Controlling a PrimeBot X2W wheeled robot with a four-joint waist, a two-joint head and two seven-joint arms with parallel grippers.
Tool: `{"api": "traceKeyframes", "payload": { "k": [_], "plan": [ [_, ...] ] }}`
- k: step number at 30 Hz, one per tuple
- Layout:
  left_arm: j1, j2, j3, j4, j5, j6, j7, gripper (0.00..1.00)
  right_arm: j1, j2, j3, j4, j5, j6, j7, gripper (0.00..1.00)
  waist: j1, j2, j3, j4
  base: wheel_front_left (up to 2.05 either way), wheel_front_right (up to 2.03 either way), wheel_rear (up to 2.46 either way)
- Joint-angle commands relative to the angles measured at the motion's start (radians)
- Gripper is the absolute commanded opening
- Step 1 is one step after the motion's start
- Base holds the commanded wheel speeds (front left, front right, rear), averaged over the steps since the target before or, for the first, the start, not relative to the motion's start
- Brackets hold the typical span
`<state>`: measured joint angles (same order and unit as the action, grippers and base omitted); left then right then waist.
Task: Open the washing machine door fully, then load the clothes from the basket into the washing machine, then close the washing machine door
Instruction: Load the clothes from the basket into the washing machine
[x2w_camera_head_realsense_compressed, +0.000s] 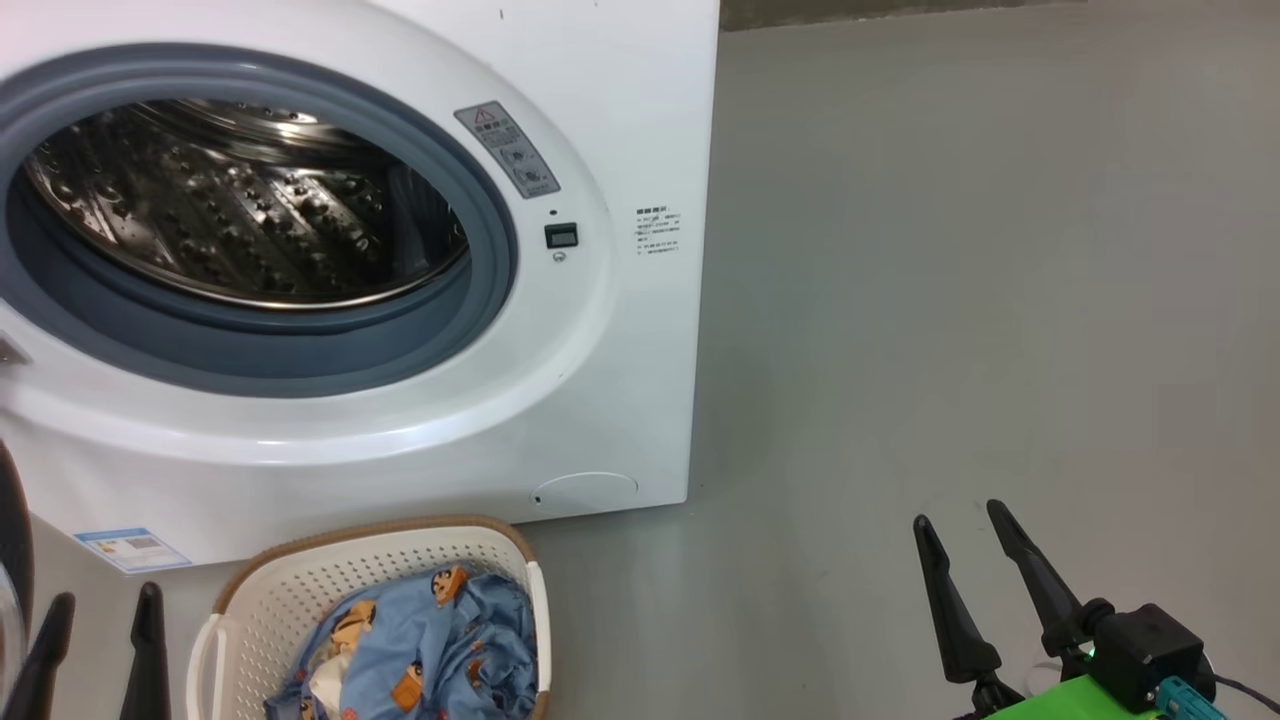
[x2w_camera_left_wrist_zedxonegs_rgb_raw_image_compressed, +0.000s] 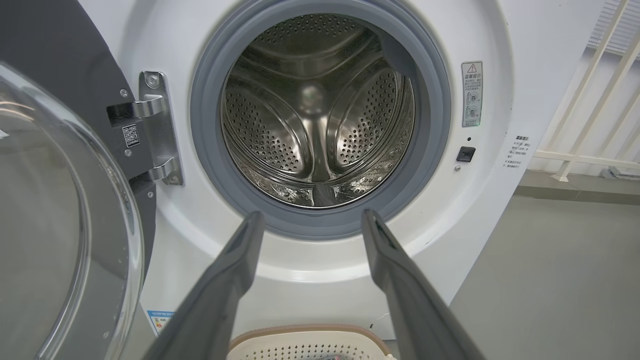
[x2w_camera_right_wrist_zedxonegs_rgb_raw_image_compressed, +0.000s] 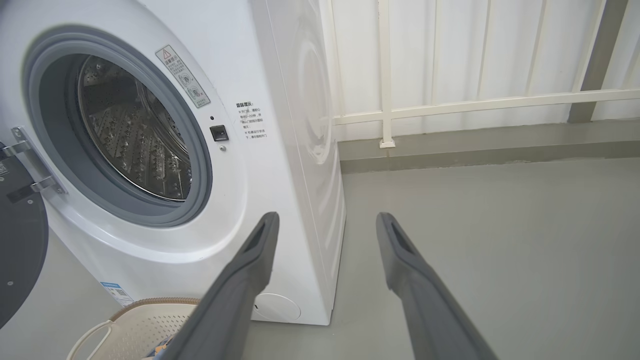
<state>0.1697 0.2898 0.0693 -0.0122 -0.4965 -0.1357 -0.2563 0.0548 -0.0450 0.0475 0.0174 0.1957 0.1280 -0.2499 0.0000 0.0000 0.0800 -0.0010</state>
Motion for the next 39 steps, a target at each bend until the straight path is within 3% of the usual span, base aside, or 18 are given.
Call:
{"api": "traceKeyframes", "payload": {
  "k": [1, 27, 39],
  "plan": [
    [-0.01, 0.018, 0.045, -0.023, 0.005, 0.005, -0.006, 1.0, -0.004, -0.005, 0.019, -0.022, -0.002, 0.003, -0.012, 1.0, 0.0, 0.0, -0.008, 0.002, 0.0, 0.0, 0.0],
    [0.006, 0.022, 0.02, 0.005, -0.006, 0.005, -0.006, 1.0, 0.001, -0.005, 0.028, -0.037, 0.001, 0.003, -0.012, 1.0, 0.0, 0.0, 0.036, 0.008, 0.0, 0.0, 0.0],
    [-0.069, 0.161, -0.135, 0.136, -0.17, 0.005, -0.006, 1.0, -0.004, -0.005, 0.055, -0.089, 0.019, 0.003, -0.012, 1.0, 0.0, 0.0, 0.202, -0.044, 0.0, 0.0, 0.0]
  ]
}}
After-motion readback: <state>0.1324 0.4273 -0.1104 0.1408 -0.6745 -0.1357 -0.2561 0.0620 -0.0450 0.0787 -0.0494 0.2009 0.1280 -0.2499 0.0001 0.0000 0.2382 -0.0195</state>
